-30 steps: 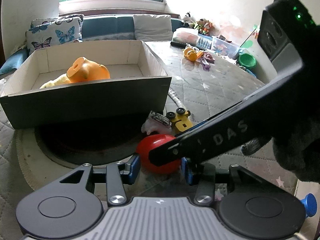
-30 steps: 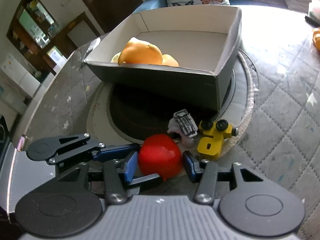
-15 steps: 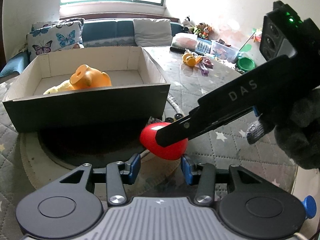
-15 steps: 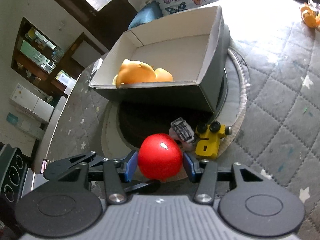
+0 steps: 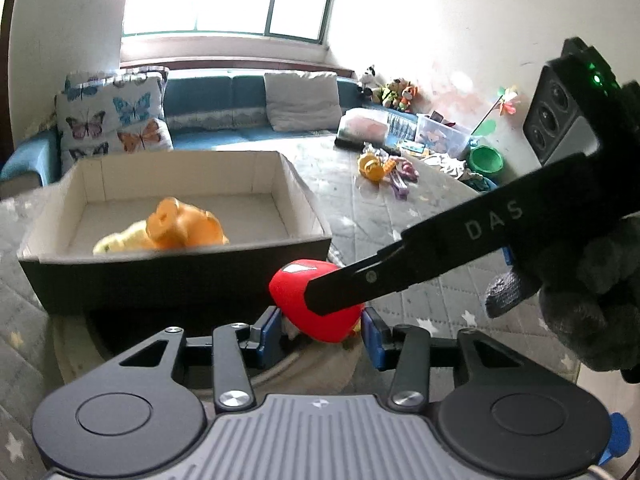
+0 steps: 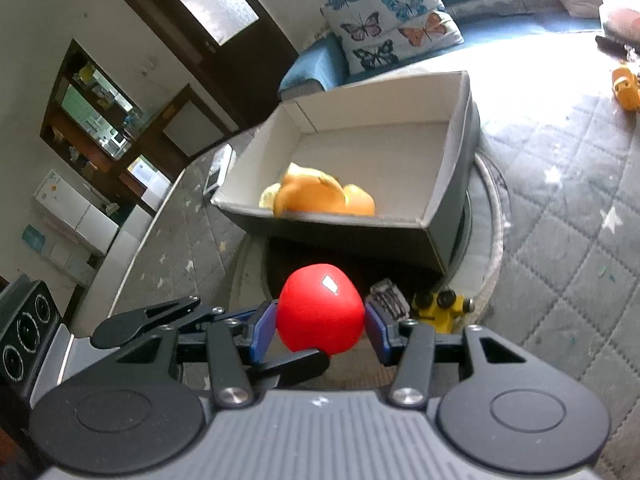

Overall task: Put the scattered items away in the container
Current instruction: 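Lift the red ball with the right gripper up over the box rim, then lower the red ball into the box and open the right gripper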

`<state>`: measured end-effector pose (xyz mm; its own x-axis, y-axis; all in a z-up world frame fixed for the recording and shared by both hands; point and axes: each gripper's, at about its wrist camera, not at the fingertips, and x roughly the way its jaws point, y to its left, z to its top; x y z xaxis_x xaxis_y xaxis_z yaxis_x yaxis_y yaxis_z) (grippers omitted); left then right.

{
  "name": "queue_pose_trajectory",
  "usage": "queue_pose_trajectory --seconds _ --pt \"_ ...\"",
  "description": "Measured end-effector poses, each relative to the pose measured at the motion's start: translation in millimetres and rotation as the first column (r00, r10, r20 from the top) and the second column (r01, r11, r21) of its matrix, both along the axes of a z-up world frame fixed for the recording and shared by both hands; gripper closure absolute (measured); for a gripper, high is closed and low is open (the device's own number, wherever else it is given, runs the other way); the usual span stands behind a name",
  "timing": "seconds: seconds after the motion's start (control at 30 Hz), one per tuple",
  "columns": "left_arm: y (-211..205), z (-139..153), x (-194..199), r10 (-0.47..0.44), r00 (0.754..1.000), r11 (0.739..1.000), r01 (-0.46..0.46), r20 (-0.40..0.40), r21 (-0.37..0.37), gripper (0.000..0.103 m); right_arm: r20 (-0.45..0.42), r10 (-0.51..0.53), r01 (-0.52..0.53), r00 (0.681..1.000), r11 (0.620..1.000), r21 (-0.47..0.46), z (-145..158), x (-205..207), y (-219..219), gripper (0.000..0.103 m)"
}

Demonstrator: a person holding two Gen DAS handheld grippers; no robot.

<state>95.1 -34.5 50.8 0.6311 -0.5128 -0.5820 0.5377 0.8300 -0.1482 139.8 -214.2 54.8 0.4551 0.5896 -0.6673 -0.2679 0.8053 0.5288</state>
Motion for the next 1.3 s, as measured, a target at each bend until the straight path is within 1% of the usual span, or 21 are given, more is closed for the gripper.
queue_pose_trajectory --seconds 0.17,0.4,0.5,0.63,0.77,0.9,1.13,1.2,1.3 --pt "-1 13 8 0.007 0.999 1.000 -0.007 0.039 0.001 0.056 0.037 -0.016 0.015 0.999 1.000 0.022 13 6 -3 0.054" --pt "-7 34 28 0.005 0.994 1.000 -0.008 0.113 0.026 0.060 0.100 -0.051 0.047 0.994 0.998 0.043 33 21 -6 0.054" --pt "-9 39 40 0.003 0.992 0.999 -0.007 0.123 0.040 0.061 0.124 -0.066 0.061 0.990 0.997 0.048 40 29 -7 0.054" --pt "-11 41 58 0.009 0.994 0.999 -0.014 0.108 0.046 0.061 0.135 -0.090 0.084 0.987 0.995 0.047 41 44 -5 0.054" --pt "-13 38 71 0.015 0.995 0.998 -0.021 0.099 0.058 0.063 0.127 -0.105 0.100 0.986 0.994 0.048 37 57 -3 0.054" --pt "-13 31 83 0.022 0.997 0.998 -0.025 0.069 0.052 0.063 0.107 -0.116 0.112 0.987 0.993 0.044 28 67 -3 0.054" --pt "-16 18 97 0.035 0.999 0.997 -0.038 0.034 0.069 0.065 0.062 -0.141 0.138 0.988 0.989 0.052 10 81 -7 0.054" --pt "-18 15 98 0.039 0.999 0.996 -0.041 0.027 0.076 0.067 0.051 -0.148 0.145 0.988 0.988 0.054 6 85 -8 0.054" --pt "-18 12 101 0.049 0.999 0.995 -0.050 0.016 0.084 0.067 0.039 -0.157 0.155 0.987 0.987 0.046 0 90 -7 0.054"
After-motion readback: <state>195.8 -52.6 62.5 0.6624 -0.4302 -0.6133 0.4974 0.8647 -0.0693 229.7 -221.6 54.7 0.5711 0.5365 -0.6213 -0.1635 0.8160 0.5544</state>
